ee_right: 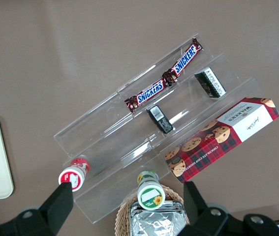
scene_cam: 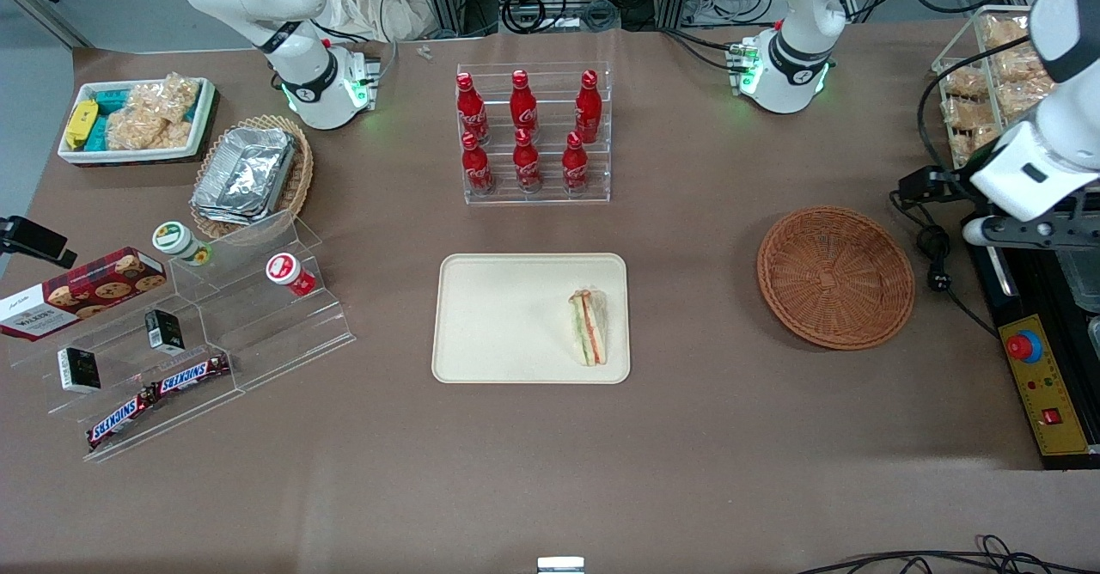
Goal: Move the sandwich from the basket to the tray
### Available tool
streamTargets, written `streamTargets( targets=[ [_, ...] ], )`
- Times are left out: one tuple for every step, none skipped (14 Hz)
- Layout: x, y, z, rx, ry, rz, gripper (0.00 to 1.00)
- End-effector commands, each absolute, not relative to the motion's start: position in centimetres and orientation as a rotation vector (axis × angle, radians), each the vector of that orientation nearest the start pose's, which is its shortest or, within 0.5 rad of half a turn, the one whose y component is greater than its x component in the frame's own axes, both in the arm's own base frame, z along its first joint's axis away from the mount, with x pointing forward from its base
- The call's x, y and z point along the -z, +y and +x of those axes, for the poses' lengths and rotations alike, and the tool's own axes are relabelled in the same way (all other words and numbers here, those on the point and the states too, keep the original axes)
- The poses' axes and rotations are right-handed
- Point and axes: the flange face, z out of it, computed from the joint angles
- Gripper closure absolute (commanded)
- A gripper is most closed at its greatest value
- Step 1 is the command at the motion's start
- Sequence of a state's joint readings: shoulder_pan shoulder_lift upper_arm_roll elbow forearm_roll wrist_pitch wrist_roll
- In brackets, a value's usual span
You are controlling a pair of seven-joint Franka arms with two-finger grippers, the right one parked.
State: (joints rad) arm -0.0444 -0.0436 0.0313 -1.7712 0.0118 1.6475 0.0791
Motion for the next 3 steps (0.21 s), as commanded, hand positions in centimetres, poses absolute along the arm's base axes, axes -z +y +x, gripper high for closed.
streamTargets(
  targets=[
    [-56.50,-0.82,55.46,-0.169,0.193,-3.123,0.00],
    [-56.59,-0.79,56.00,-0.183,0.219,-3.117,0.00],
    [-56.81,-0.82,56.31,-0.188,0.231,-3.117,0.00]
  ],
)
